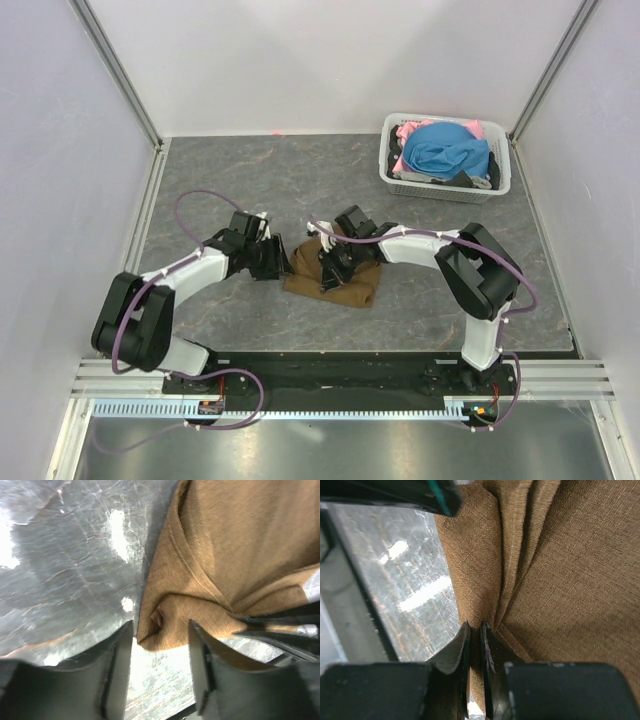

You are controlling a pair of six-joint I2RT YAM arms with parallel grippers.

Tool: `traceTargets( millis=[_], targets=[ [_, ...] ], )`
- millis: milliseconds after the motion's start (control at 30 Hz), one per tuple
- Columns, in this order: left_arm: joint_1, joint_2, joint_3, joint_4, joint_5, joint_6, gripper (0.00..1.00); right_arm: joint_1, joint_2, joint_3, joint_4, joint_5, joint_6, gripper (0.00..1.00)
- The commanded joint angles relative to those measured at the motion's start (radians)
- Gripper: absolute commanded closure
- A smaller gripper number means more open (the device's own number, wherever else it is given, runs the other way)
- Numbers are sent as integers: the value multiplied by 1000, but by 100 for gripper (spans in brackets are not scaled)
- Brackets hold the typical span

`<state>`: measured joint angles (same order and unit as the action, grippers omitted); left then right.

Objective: Fold the napkin, place the utensils inside, and roll it up
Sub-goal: Roll the napkin with the utensil

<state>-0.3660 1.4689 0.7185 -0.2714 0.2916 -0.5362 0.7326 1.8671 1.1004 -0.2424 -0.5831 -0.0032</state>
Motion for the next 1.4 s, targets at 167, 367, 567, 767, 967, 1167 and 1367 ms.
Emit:
traceTargets(
  millis=[167, 367, 567, 767, 967, 1167, 1367],
  targets=[
    [41, -194, -148, 130, -56, -11, 33, -93, 161, 7, 34, -175, 3, 93],
    [53, -153, -197, 271, 18, -56, 33, -117, 214, 12, 34, -190, 34, 96],
    [53, -78, -212, 400, 67, -82, 36, -121, 234, 12, 34, -193, 32, 96],
    [55, -13, -234, 451, 112, -99, 51, -127, 237, 10, 37, -190, 35, 96],
    [55, -7, -272, 468, 139, -102, 74, -133, 242, 19, 38, -190, 40, 95],
    [53, 21, -271, 471, 173, -97, 98, -134, 190, 32, 37, -156, 65, 85],
    [53, 24, -248, 396, 167, -79, 98, -118, 2, 36, -1, -40, 50, 48]
  ],
)
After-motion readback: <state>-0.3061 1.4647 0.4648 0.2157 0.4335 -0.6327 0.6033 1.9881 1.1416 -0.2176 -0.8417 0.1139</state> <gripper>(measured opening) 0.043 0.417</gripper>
